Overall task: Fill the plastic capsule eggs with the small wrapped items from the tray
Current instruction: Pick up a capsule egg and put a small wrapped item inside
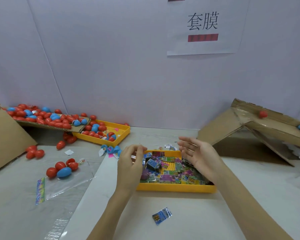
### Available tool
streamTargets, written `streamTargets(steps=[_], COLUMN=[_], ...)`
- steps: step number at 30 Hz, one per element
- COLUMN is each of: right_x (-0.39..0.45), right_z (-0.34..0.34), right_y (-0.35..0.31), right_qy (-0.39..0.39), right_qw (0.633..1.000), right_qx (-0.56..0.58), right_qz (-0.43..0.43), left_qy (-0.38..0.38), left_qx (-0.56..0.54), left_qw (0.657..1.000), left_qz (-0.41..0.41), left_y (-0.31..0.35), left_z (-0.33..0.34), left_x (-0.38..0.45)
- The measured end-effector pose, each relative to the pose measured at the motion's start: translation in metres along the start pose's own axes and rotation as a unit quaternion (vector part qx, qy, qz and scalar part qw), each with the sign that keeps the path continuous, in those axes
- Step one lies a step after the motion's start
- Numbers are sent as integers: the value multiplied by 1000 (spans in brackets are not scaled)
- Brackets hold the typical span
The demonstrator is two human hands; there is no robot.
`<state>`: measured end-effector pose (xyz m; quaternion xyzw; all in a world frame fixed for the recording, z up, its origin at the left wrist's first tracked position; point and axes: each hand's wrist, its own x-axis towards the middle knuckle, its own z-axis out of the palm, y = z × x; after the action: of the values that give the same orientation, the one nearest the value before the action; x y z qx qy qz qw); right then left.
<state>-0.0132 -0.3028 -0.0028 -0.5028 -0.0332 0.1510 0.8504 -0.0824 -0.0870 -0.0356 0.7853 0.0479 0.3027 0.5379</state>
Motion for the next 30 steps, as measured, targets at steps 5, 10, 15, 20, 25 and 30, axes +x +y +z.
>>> streamTargets(steps=[5, 10, 15, 20, 25, 30], right_x=[1, 5, 7, 8, 5, 2], right_z=[2, -2, -2, -1, 2, 2], right_y=[37, 37, 40, 40, 40, 38], right_qy=[-28, -17, -22, -30, -39, -33], right_qw=[980, 984, 979, 977, 974, 974], right_qx=[-195, -178, -200, -209, -222, -222], right_qz=[-3, -10, 0, 9, 12, 9], left_qy=[19, 99, 132, 27, 62, 53], left_qx=[20, 101, 429, 616, 678, 550], left_qw=[999, 988, 879, 726, 709, 829], left_qz=[-45, -58, -159, -305, -186, -92], left_y=[-7, -28, -63, -81, -99, -108], left_z=[-4, -19, -74, -125, -134, -131], left_x=[2, 23, 73, 92, 68, 70])
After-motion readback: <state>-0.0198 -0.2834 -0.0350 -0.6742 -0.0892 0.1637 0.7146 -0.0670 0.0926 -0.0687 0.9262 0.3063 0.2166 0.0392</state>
